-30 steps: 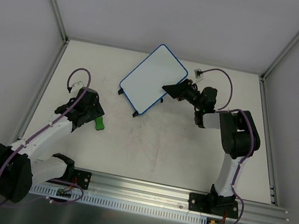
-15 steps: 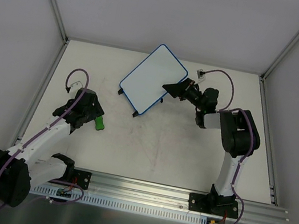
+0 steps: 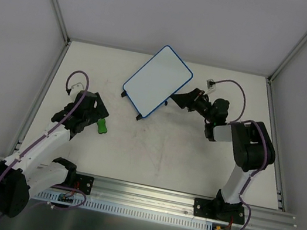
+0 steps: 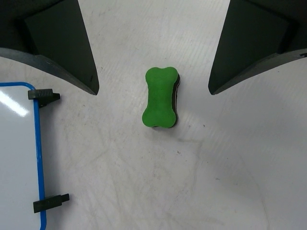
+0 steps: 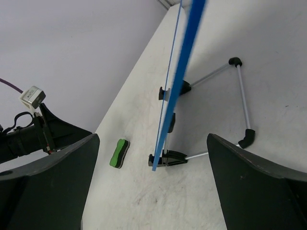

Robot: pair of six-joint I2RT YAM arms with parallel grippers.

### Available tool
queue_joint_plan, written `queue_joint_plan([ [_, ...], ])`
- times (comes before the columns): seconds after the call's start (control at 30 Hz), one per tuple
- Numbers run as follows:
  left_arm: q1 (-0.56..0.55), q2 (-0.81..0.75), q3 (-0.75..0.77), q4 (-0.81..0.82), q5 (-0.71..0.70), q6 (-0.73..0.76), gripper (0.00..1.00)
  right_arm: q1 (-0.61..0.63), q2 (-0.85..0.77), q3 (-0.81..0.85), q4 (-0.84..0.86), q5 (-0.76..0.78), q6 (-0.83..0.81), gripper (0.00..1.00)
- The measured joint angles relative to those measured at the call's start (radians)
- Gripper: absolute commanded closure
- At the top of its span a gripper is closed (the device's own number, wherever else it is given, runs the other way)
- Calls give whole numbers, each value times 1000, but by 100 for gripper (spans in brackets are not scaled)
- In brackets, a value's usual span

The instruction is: Erase the whiteboard

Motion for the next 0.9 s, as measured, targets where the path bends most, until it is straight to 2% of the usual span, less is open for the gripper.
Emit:
queue_joint_plan([
  [0.17,0,-24,0,0,14,38,1,0,-141,-79,6,26,-31,1],
  [0.27,0,-35,0,0,13,71,1,5,-292,-186,-39,75,-87,1],
  [0.37,0,-39,0,1,13,97,1,40,-547,-288,-243,168,-205,1],
  [0.57,0,-59,-18,11,7,126,1,95,-1045,-367,-581,319,-379,1],
  [0.7,0,-143,-63,11,-5,130,1,96,-1213,-411,-769,418,-423,1],
  [0.9,0,-349,-142,24,-56,129,1,98,-1355,-535,-993,545,-475,1],
])
